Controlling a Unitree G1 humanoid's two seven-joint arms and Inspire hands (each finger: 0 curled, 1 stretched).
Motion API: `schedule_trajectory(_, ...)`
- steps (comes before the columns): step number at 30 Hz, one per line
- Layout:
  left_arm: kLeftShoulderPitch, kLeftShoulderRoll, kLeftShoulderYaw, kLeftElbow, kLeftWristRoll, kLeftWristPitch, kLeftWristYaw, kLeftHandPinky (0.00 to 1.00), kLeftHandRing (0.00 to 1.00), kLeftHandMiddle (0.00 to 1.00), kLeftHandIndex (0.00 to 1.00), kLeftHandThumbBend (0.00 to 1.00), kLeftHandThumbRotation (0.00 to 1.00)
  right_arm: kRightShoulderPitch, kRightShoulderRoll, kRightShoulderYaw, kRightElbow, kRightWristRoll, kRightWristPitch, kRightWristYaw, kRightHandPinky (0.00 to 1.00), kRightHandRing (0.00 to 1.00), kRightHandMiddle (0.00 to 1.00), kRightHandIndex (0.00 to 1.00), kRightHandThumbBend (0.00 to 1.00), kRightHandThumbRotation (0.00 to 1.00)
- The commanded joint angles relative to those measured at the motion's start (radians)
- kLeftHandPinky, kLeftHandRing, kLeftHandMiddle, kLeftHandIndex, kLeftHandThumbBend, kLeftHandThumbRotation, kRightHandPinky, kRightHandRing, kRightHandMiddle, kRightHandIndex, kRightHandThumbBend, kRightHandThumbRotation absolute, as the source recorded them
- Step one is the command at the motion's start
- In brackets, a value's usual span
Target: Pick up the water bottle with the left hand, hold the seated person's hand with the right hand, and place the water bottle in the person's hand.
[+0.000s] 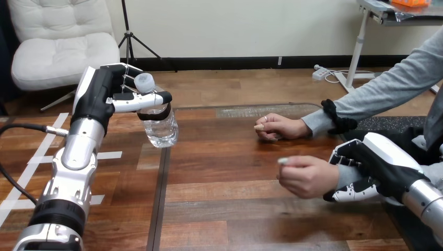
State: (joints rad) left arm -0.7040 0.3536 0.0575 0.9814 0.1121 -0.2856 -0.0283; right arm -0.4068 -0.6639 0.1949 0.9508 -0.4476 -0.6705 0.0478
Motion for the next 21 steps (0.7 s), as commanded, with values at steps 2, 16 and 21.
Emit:
schedule_trajectory(2,-0.04,0.019,0.017,-0.075,-0.016,-0.017,0.003,0.33,0.37,0.42,0.45,0.73,0.0,-0.063,0.017,0.015,-0.013,-0.012,-0.019,-0.008,0.3,0.33,0.38,0.42,0.63,0.0)
schedule_trajectory(16,-0.039,0.019,0.019,-0.075,-0.019,-0.022,0.0,0.33,0.37,0.42,0.45,0.74,0.0,-0.068,0.016,0.022,0.0,-0.027,-0.029,-0.035,0.3,0.33,0.38,0.42,0.62,0.0)
schedule_trajectory(21,-0.038,0.019,0.017,-0.077,-0.015,-0.018,0.003,0.32,0.37,0.42,0.45,0.74,0.0,-0.069,0.016,0.023,-0.002,-0.03,-0.023,-0.031,0.3,0.33,0.38,0.42,0.62,0.0)
